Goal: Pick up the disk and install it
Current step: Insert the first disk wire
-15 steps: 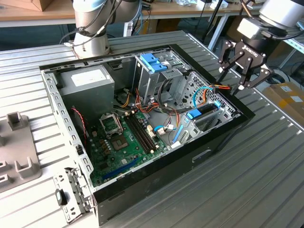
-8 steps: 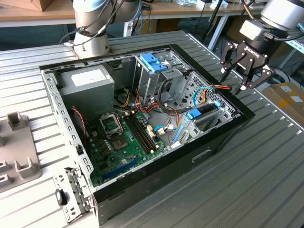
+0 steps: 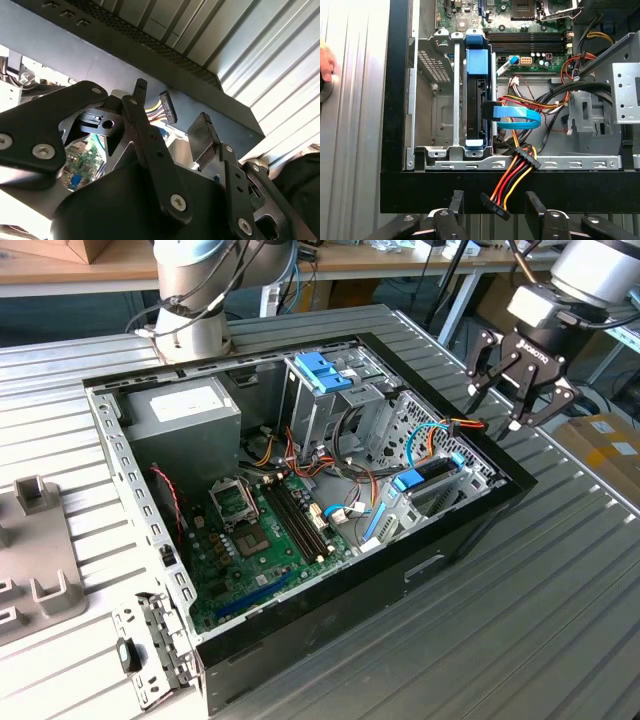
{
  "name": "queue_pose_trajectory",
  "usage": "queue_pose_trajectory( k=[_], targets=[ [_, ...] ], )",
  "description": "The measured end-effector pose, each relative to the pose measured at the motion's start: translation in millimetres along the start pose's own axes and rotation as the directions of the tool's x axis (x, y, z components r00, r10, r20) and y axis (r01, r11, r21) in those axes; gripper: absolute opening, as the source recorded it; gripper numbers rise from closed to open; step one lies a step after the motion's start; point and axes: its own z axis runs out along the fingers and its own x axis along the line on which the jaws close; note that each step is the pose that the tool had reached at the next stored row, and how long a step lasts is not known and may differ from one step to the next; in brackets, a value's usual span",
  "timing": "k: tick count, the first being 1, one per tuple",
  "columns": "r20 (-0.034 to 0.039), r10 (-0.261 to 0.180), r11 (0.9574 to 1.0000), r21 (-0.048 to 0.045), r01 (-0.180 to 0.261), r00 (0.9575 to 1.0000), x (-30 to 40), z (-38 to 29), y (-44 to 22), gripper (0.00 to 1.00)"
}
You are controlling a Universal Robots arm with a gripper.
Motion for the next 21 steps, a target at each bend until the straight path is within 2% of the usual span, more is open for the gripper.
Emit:
queue_pose_trajectory(
  k=[9, 10, 13, 14, 16, 21],
  targets=[
    [-0.0005, -0.001, 1.0, 0.0, 0.001, 1.0, 0.0, 0.3, -1.1, 0.6],
    [-0.0005, 0.0, 1.0, 0.0, 0.0, 1.0, 0.0, 0.3, -1.1, 0.58],
    [-0.0005, 0.0, 1.0, 0.0001, 0.0, 1.0, 0.0, 0.4, -1.1, 0.4],
    [-0.0004, -0.001, 1.0, 0.0, 0.001, 1.0, 0.0, 0.4, -1.1, 0.4],
    [-0.0004, -0.001, 1.0, 0.0, 0.001, 1.0, 0.0, 0.5, -1.1, 0.31],
    [-0.0005, -0.001, 1.0, 0.0, 0.001, 1.0, 0.0, 0.5, -1.1, 0.31]
  ],
)
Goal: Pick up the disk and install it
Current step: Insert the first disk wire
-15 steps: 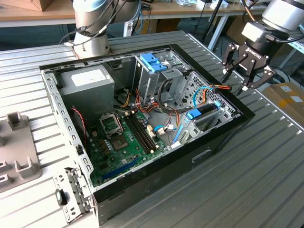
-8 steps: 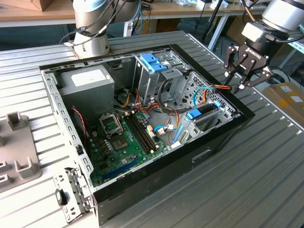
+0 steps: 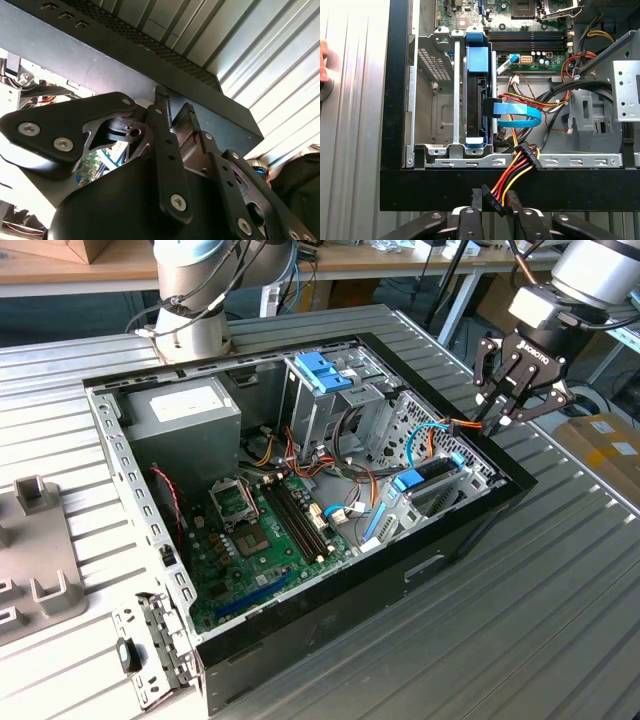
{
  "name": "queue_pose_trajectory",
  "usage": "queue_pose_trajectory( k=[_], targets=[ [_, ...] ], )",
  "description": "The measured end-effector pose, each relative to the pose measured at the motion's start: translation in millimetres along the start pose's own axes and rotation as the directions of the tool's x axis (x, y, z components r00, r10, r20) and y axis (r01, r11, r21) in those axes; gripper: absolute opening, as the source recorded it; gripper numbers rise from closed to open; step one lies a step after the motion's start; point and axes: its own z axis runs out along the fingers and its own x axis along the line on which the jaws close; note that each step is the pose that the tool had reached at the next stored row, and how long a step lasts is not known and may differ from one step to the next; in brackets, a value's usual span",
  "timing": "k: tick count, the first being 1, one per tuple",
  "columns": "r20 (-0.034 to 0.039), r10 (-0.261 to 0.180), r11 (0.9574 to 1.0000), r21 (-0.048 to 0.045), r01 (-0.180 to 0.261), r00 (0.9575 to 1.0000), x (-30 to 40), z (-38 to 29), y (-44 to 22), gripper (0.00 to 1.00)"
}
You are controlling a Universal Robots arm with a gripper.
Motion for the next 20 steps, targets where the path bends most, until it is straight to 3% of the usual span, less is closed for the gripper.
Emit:
queue_pose_trajectory(
  k=[10, 13, 15, 16, 18, 19, 20],
  targets=[
    [0.0, 0.0, 1.0, 0.0, 0.0, 1.0, 0.0, 0.2, 0.0, 0.32],
    [0.0, 0.0, 1.0, 0.0, 0.0, 1.0, 0.0, 0.2, 0.0, 0.44],
    [0.0001, 0.0, 1.0, 0.0, 0.0, 1.0, 0.0, 0.3, -0.1, 0.44],
    [0.0067, -0.001, 1.0, 0.0, 0.001, 1.0, 0.2, -0.4, -0.1, 0.44],
    [0.0271, -0.004, 1.0, 0.0002, 0.004, 0.9996, 0.5, -3.6, 0.4, 0.44],
    [0.0319, -0.004, 1.0, 0.0002, 0.004, 0.9995, 0.6, -4.1, 0.5, 0.44],
    [0.032, -0.004, 1.0, 0.0002, 0.004, 0.9995, 0.7, -4.1, 0.5, 0.44]
  ],
)
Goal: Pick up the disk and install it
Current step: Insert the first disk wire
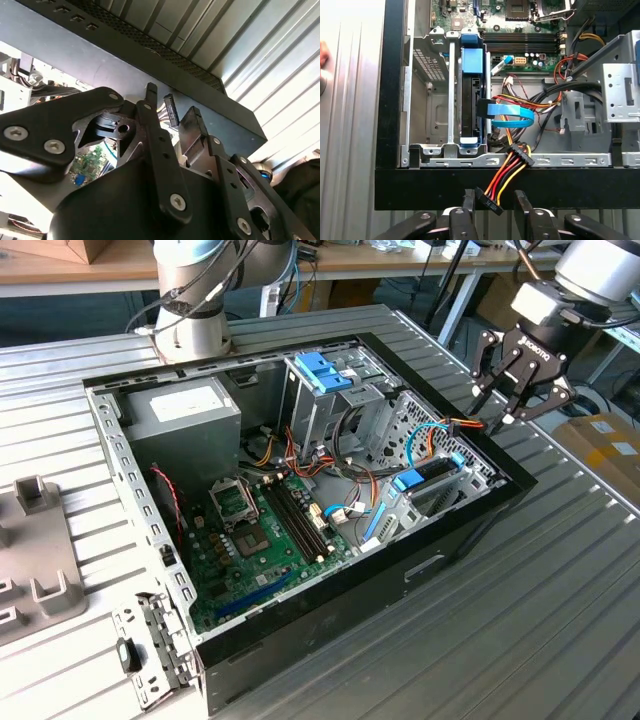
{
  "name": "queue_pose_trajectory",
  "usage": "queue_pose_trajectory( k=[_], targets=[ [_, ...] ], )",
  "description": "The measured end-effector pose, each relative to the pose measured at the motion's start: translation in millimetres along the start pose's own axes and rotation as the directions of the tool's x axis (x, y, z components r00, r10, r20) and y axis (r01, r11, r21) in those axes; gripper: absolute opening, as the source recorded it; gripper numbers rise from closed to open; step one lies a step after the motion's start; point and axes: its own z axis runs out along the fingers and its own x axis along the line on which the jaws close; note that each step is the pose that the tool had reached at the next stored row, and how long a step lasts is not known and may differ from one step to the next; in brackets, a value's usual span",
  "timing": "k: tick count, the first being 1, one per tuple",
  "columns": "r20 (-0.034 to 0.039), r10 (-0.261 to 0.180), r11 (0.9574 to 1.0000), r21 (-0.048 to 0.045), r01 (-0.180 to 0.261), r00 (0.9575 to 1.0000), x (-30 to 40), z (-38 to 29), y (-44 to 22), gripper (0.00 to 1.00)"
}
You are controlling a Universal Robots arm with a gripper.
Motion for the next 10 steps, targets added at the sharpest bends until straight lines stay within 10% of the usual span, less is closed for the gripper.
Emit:
queue_pose_trajectory(
  k=[5, 10],
  targets=[
    [-0.0096, -0.073, 0.9973, -0.0003, 0.073, 0.9973, 0.1, 0.0, 0.1, 0.44],
    [-0.0258, -0.199, 0.9799, -0.0027, 0.199, 0.9796, 0.1, 0.2, 0.0, 0.44]
  ],
)
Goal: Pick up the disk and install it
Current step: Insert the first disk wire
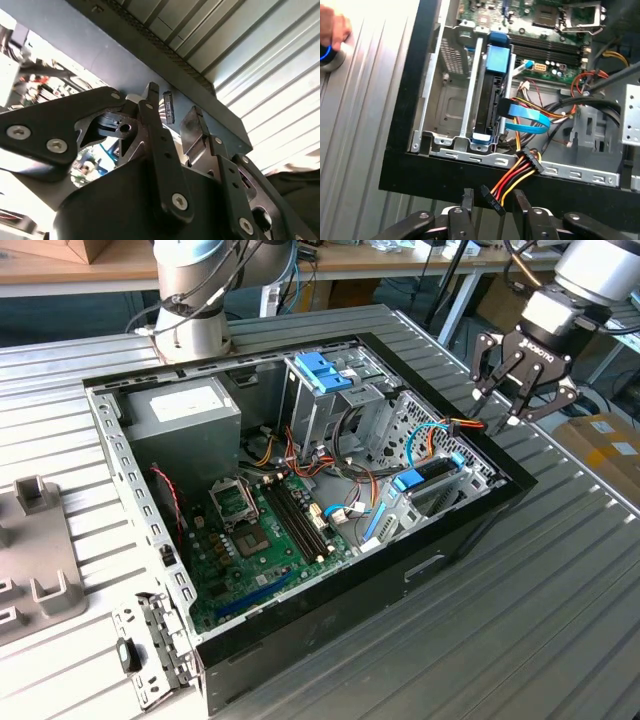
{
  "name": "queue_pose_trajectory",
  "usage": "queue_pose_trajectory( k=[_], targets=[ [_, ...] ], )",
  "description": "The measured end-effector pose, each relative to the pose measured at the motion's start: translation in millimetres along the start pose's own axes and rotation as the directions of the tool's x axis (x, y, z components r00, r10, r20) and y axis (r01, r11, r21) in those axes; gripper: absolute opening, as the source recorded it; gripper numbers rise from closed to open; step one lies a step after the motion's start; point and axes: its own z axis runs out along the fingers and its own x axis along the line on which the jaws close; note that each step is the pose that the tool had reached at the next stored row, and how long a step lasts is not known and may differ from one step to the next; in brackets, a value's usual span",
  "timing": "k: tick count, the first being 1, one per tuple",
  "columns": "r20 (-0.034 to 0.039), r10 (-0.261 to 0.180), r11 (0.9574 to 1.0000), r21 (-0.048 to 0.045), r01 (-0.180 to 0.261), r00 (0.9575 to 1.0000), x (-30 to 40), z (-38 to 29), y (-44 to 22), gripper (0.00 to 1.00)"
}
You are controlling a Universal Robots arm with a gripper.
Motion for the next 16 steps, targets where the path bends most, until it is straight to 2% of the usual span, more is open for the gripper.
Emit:
queue_pose_trajectory(
  k=[4, 6, 12, 13, 14, 16],
  targets=[
    [-0.0108, -0.083, 0.9966, -0.0005, 0.083, 0.9965, 0.0, 0.0, -0.1, 0.44],
    [-0.0139, -0.106, 0.9943, -0.0008, 0.106, 0.9942, 0.0, 0.0, 0.0, 0.44],
    [-0.0143, -0.11, 0.9939, -0.0008, 0.11, 0.9938, 0.0, 0.0, 0.0, 0.43],
    [-0.0144, -0.111, 0.9938, -0.0009, 0.111, 0.9937, 0.0, 0.0, 0.0, 0.36],
    [-0.0145, -0.111, 0.9938, -0.0009, 0.111, 0.9937, 0.0, 0.0, 0.0, 0.36],
    [-0.0147, -0.113, 0.9936, -0.0009, 0.113, 0.9935, 0.0, 0.0, 0.0, 0.24]
  ],
)
